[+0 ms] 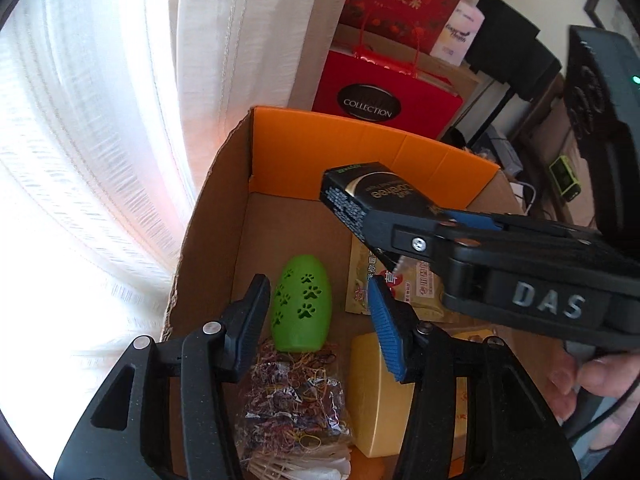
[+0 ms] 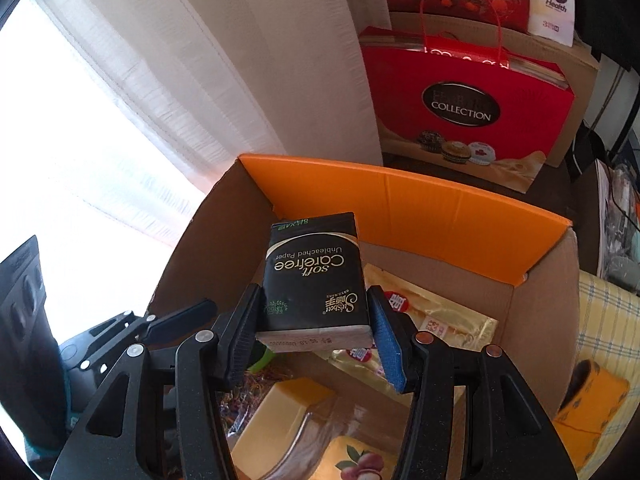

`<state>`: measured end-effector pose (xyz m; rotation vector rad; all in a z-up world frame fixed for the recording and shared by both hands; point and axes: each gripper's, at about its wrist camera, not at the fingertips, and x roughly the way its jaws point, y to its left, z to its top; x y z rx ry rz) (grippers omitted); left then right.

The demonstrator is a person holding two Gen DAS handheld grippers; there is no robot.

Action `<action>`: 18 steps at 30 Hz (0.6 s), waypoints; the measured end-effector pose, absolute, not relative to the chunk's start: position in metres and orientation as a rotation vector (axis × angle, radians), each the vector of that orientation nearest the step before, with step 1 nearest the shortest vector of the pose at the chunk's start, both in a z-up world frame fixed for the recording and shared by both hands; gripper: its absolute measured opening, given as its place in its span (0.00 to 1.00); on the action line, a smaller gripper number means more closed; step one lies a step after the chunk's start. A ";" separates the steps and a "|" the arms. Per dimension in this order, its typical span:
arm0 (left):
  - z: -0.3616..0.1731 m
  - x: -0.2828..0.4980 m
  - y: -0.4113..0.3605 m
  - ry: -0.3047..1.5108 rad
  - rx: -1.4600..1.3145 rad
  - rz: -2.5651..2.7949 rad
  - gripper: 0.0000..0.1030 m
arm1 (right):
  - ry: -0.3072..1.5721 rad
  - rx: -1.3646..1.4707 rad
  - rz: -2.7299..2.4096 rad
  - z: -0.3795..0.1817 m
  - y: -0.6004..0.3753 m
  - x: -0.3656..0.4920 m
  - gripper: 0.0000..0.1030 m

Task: Organize objects
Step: 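Release the green egg into the tray with the left tool while the right tool drops the tissue pack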

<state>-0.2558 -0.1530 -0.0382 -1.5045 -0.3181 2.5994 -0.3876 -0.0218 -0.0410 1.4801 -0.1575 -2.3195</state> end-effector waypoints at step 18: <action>-0.005 -0.222 -0.164 -0.390 -1.416 2.608 0.73 | -0.117 1.491 -2.298 -0.042 -0.036 -0.382 0.61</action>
